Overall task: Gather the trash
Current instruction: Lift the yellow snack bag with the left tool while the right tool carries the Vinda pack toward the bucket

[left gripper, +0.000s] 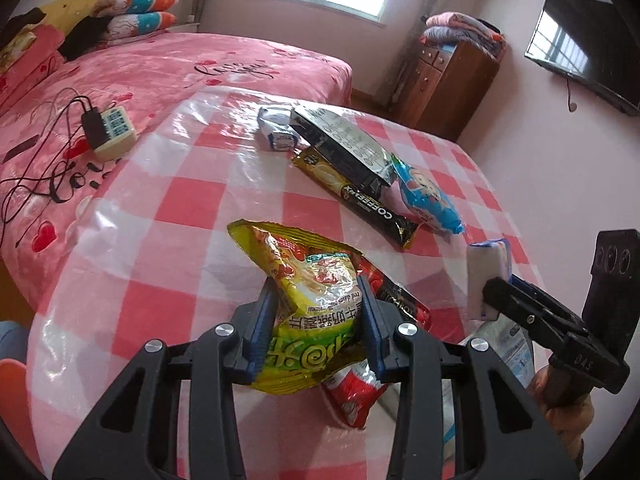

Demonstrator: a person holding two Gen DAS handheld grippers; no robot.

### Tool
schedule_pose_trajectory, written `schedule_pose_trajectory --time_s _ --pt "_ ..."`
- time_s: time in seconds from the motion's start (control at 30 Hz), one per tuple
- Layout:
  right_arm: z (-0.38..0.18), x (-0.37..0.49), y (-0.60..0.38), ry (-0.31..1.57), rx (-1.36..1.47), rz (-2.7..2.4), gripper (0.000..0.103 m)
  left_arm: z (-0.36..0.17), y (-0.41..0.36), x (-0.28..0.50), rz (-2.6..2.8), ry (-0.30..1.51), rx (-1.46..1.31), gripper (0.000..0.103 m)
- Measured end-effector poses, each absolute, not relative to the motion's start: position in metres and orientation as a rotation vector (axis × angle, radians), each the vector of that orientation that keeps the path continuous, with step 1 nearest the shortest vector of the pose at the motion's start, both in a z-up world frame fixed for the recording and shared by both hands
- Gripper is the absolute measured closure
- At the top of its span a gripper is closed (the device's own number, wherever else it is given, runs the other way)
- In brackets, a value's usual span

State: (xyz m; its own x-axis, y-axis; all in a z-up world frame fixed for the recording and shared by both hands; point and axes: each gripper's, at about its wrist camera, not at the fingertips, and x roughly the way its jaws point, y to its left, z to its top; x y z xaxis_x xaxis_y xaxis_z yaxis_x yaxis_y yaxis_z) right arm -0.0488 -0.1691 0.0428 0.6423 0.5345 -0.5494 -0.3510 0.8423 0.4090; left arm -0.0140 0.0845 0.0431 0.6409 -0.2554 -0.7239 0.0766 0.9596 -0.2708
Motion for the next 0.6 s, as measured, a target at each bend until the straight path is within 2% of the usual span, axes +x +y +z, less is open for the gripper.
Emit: schedule_pose_trajectory --time_s 0.6 --pt "0.045 -0.072 -0.206 0.657 0.488 0.486 0.031 0.045 0.116 -0.070 -0.217 0.840 -0.282 0.062"
